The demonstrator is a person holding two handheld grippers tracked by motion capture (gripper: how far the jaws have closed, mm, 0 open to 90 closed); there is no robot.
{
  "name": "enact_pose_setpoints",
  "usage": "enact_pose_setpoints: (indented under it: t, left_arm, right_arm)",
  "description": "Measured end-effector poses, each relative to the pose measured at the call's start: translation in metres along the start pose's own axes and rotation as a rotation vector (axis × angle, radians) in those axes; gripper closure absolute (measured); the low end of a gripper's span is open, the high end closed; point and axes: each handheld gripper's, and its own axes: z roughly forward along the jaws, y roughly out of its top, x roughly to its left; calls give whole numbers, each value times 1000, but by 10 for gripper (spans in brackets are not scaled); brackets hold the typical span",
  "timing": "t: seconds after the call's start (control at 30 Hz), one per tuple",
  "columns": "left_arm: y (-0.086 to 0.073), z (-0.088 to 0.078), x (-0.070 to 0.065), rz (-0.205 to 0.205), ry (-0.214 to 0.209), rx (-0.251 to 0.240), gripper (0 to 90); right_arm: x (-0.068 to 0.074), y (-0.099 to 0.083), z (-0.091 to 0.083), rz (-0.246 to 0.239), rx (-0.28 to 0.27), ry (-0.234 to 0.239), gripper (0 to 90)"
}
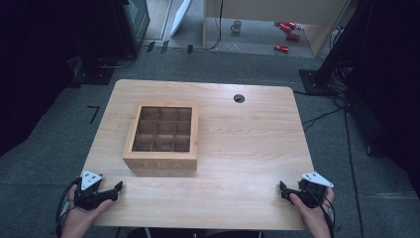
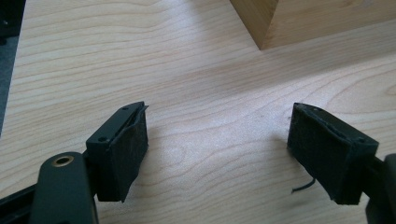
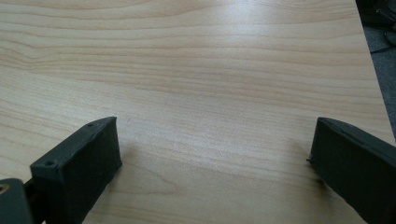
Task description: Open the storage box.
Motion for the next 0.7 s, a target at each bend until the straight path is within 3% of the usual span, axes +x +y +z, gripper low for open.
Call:
enact_pose_setpoints:
  t: [0.1, 0.37, 0.7]
  left_arm:
    - [1, 0, 2, -17, -9, 1, 222]
    - [18, -11, 2, -62, -47, -80, 218]
    - [54, -10, -12, -19, -113, -116, 219]
  right_arm:
    - [0, 0, 0, -3, 0, 1, 16]
    - [0, 0, 0, -4, 1, 1, 14]
    - [1, 0, 0, -9, 1, 6, 14]
